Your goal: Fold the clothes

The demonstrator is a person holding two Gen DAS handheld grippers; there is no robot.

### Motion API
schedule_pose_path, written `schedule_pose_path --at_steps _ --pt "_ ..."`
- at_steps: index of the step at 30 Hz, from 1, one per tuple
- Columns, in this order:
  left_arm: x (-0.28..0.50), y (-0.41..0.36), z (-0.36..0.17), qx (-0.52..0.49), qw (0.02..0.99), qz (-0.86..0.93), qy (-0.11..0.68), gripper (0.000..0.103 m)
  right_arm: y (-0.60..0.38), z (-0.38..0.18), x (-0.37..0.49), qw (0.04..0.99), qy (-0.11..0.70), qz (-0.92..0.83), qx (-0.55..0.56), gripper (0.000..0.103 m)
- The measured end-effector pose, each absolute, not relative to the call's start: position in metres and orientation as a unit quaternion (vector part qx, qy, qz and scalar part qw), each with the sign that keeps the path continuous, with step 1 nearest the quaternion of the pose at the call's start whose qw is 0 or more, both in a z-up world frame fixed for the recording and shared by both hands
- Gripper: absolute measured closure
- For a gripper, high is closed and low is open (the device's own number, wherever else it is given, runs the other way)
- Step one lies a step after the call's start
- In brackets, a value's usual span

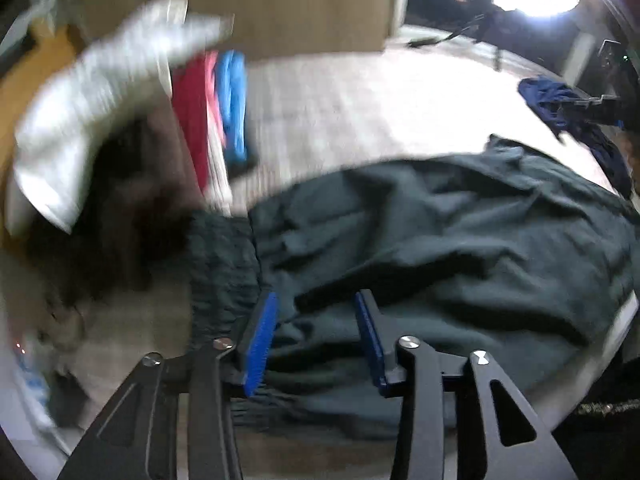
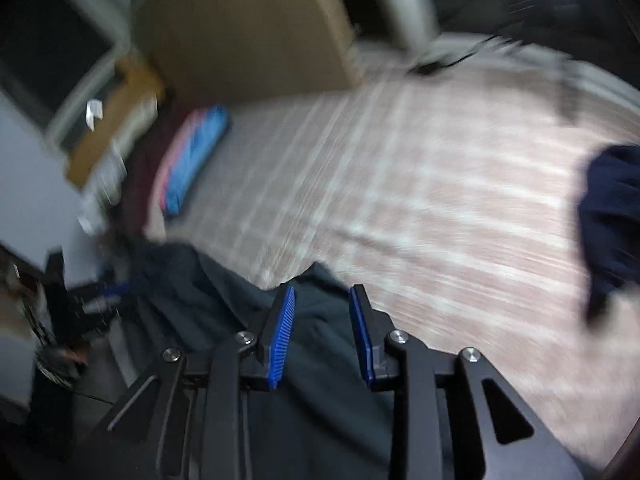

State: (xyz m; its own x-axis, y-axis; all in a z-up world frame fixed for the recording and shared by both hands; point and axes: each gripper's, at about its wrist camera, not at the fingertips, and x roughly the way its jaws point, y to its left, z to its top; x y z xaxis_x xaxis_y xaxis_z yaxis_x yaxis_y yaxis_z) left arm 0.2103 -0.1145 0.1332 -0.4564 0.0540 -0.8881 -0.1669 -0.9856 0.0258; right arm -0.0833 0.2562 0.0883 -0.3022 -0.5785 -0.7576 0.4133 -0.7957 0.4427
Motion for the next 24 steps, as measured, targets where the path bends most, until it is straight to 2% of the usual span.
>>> schedule_pose_path --at_steps 4,6,8,11,14,18,24 --pt "0.208 -0.100 0.184 -0.461 0.131 0.875 0.074 0.054 0.378 0.150 -0.018 0.183 -0.155 -0.865 0.441 0.068" --pt "0.199 -0.090 0.201 -0.437 0.161 0.881 0.082 0.053 0.441 0.166 0.031 0.104 -0.180 -0.886 0.414 0.060" --pt "0.183 -0.060 0.202 -0.422 0.187 0.882 0.093 0.053 0.503 0.175 0.086 0.022 -0.200 -0.898 0.391 0.059" --pt "0.177 -0.009 0.203 -0.421 0.227 0.872 0.103 0.053 0.585 0.162 0.160 -0.092 -0.223 -0.890 0.388 0.059" --pt "0.178 0.064 0.196 -0.420 0.281 0.853 0.133 0.053 0.648 0.127 0.210 -0.163 -0.249 -0.867 0.400 0.059" --pt "0.190 0.192 0.186 -0.426 0.366 0.809 0.172 0.053 0.704 0.069 0.232 -0.177 -0.277 -0.838 0.435 0.059" --pt "0.224 0.393 0.172 -0.406 0.484 0.730 0.260 0.053 0.734 0.015 0.220 -0.120 -0.297 -0.831 0.455 0.059"
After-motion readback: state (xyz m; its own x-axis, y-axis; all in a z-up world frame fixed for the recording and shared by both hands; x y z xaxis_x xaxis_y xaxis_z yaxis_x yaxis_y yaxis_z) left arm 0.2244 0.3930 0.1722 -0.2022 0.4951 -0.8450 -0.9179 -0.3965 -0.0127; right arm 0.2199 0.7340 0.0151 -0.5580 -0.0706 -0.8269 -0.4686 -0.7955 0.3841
